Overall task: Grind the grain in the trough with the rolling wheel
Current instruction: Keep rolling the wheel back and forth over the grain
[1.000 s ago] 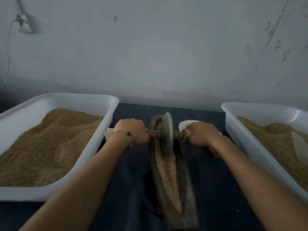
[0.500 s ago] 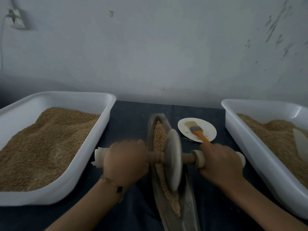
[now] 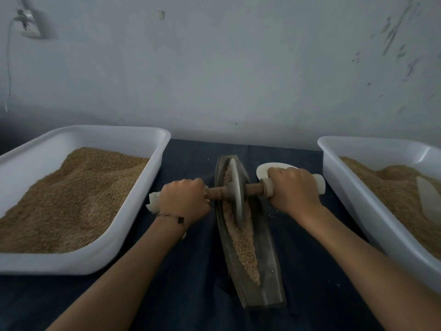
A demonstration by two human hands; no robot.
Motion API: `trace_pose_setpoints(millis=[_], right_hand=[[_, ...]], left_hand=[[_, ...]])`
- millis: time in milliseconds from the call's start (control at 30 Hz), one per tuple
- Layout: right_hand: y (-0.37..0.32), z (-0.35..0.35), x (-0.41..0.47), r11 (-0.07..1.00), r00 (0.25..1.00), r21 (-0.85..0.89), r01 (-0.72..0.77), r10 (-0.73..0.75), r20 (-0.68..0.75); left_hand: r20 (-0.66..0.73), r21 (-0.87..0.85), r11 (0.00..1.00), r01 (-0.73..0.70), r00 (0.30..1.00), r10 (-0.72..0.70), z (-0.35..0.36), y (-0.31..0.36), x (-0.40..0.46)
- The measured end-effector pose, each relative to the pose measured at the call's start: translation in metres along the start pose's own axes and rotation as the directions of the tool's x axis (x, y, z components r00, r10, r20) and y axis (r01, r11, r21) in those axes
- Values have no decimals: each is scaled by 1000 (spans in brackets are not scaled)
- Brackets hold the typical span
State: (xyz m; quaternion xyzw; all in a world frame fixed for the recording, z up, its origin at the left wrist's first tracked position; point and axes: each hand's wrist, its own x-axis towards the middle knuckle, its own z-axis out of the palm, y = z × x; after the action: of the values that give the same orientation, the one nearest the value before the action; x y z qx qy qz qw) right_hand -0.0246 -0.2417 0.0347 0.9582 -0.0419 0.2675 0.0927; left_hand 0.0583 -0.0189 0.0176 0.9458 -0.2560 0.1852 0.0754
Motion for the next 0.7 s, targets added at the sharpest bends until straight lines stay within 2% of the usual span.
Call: trace_pose_setpoints(millis=[67, 133, 233, 367, 500, 600, 700], right_hand=[[-3, -9, -24, 999, 993, 34, 19, -15, -114], [-3, -16, -52, 996, 981, 63, 65, -52, -186], [3, -25, -86, 990, 959, 94, 101, -72, -275], [10, -25, -97, 982, 945, 121, 145, -101, -312], [13, -8, -71, 987, 970, 108, 121, -94, -225], [14, 12, -38, 997, 997, 73, 2, 4, -78], [17, 30, -10, 987, 990, 91, -129, 124, 62]], left_hand=[[-198, 1, 994, -110, 974, 108, -4, 5, -18], [-360, -14, 982, -190, 917, 173, -8, 7, -41], [-415, 21, 969, -248, 879, 234, -15, 7, -71], [-459, 56, 958, -281, 845, 274, -21, 7, -86], [-427, 55, 967, -250, 869, 249, -19, 7, -63], [-360, 58, 982, -181, 913, 190, -14, 8, -31], [-284, 116, 988, -101, 950, 131, -10, 13, -2]])
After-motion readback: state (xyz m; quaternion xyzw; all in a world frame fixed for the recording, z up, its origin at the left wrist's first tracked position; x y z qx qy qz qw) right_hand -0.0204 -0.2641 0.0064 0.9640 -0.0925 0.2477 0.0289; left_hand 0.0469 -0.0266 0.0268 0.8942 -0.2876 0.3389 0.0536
